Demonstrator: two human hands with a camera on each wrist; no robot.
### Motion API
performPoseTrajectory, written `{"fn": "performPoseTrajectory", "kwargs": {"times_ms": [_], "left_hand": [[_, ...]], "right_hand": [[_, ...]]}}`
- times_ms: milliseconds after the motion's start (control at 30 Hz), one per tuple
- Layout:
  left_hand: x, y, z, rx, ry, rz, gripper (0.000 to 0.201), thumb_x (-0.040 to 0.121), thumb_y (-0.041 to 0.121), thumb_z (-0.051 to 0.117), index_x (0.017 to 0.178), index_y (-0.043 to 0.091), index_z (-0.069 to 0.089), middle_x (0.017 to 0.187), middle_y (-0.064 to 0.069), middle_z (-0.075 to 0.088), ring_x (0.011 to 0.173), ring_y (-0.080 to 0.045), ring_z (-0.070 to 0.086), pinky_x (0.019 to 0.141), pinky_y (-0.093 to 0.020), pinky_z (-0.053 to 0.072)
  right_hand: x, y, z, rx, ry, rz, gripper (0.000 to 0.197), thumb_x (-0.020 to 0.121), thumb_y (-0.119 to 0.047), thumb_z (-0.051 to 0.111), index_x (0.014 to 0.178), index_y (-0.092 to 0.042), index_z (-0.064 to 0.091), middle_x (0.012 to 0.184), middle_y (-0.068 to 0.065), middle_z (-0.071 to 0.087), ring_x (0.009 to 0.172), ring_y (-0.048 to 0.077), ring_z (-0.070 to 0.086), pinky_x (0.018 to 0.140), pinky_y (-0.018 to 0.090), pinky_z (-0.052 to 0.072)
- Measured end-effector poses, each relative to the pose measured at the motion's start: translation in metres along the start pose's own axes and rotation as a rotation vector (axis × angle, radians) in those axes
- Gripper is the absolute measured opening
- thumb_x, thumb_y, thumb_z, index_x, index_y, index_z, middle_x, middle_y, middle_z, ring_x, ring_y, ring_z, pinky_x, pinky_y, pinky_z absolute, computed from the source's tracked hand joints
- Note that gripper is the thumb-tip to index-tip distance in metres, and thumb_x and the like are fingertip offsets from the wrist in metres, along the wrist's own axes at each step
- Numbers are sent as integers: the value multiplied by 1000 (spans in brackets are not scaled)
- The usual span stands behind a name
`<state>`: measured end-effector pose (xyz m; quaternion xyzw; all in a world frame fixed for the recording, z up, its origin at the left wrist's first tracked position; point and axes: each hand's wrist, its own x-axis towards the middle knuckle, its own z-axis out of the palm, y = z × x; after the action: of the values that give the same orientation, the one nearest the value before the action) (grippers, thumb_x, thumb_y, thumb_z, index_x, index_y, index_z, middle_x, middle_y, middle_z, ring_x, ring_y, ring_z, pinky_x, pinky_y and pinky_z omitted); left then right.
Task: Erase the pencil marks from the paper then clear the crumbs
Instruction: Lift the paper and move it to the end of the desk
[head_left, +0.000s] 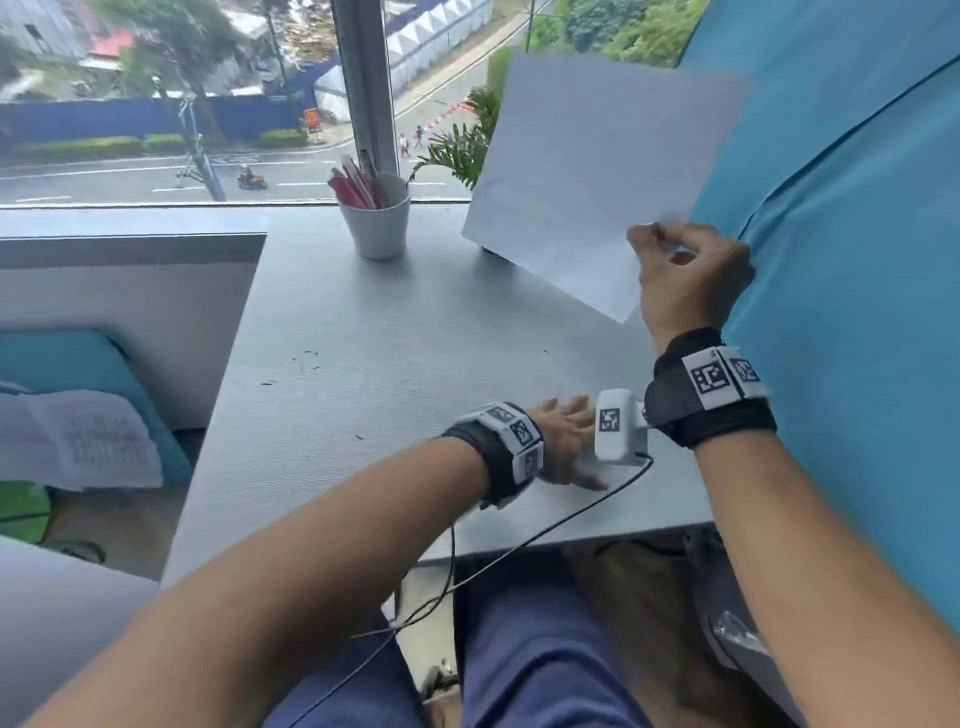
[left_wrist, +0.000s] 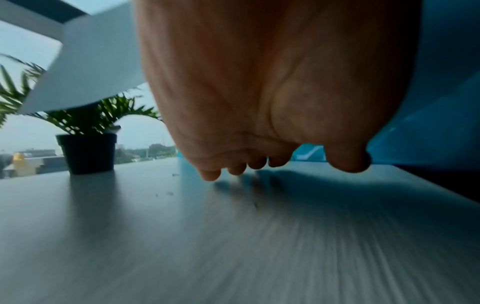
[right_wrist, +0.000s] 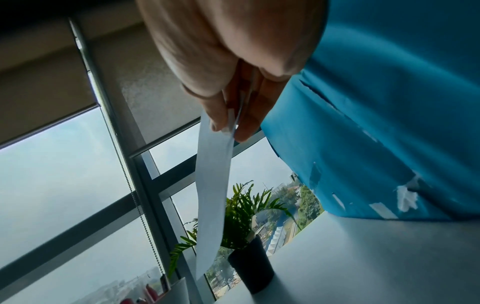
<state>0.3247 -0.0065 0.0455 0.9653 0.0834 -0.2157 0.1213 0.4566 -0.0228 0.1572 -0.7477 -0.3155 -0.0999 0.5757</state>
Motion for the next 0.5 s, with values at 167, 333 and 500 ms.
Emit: {"fn": "performPoseTrajectory", "kwargs": {"times_ms": [167, 333, 500], "left_hand": [[-45, -51, 26, -90, 79, -135, 84, 95, 71, 27, 157, 32, -14, 162, 4, -26, 150, -19, -20, 122, -54, -6], [-96, -91, 31, -183, 38, -653, 103, 88, 80, 18, 155, 11, -19, 162, -7, -26, 152, -26, -16, 122, -52, -3], [-50, -44, 9, -155, 118, -402, 98, 93, 72, 33, 155, 16, -20, 160, -2, -29, 150, -22, -21, 123, -49, -8]], "right_hand": [[-7, 24, -14, 1, 70, -98, 24, 78, -35, 73, 88, -14, 80, 86, 3, 76, 69, 16, 66, 67, 30, 56], [-15, 38, -18, 62, 154, -56, 28, 79, -33, 73, 91, -8, 80, 84, 6, 76, 67, 17, 67, 62, 4, 44], [-17, 42, -22, 83, 228, -62, 20, 80, -28, 74, 86, -9, 80, 75, 6, 73, 63, 19, 65, 62, 30, 58]]}}
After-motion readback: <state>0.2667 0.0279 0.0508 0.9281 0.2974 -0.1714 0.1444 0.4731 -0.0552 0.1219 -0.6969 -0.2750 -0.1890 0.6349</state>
